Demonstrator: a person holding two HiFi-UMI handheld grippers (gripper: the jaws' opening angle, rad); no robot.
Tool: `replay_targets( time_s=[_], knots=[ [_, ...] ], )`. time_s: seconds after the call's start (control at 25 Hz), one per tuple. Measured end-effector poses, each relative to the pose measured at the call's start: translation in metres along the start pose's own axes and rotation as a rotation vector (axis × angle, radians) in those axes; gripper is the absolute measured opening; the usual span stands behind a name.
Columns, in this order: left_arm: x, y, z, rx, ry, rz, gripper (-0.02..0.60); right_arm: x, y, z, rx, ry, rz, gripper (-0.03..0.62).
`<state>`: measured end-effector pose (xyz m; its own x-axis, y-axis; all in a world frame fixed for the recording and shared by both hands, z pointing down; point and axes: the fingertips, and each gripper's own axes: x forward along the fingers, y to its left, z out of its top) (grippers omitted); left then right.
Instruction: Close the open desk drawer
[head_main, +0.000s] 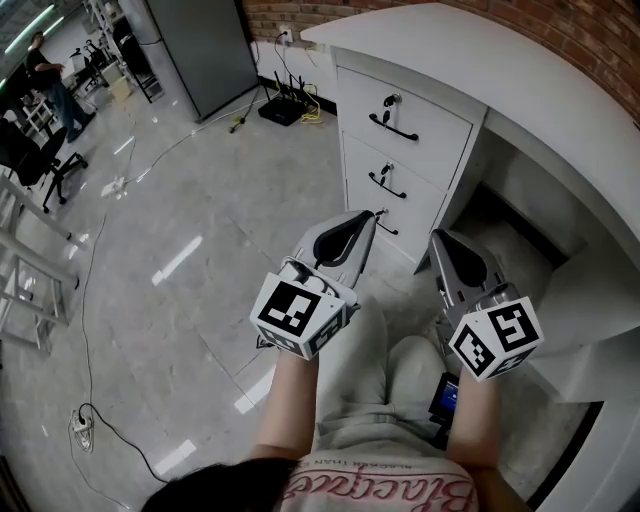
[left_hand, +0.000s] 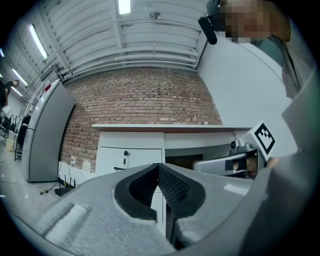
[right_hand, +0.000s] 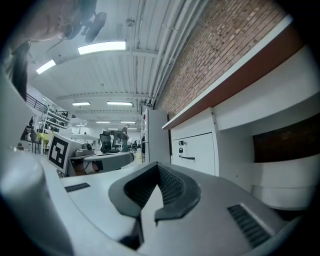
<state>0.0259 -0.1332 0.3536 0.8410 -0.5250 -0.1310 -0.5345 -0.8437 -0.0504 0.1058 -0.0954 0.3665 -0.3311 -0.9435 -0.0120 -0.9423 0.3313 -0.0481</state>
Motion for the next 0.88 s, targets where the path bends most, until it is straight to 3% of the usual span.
replay_targets(
  time_s=[0.88],
  knots=[
    [0.011,-0.019,-0.019,0.021,0.035,-0.031,0.008,-0.003,-0.003,-0.016,-0.003,0.034,0.014,0.009]
  ],
)
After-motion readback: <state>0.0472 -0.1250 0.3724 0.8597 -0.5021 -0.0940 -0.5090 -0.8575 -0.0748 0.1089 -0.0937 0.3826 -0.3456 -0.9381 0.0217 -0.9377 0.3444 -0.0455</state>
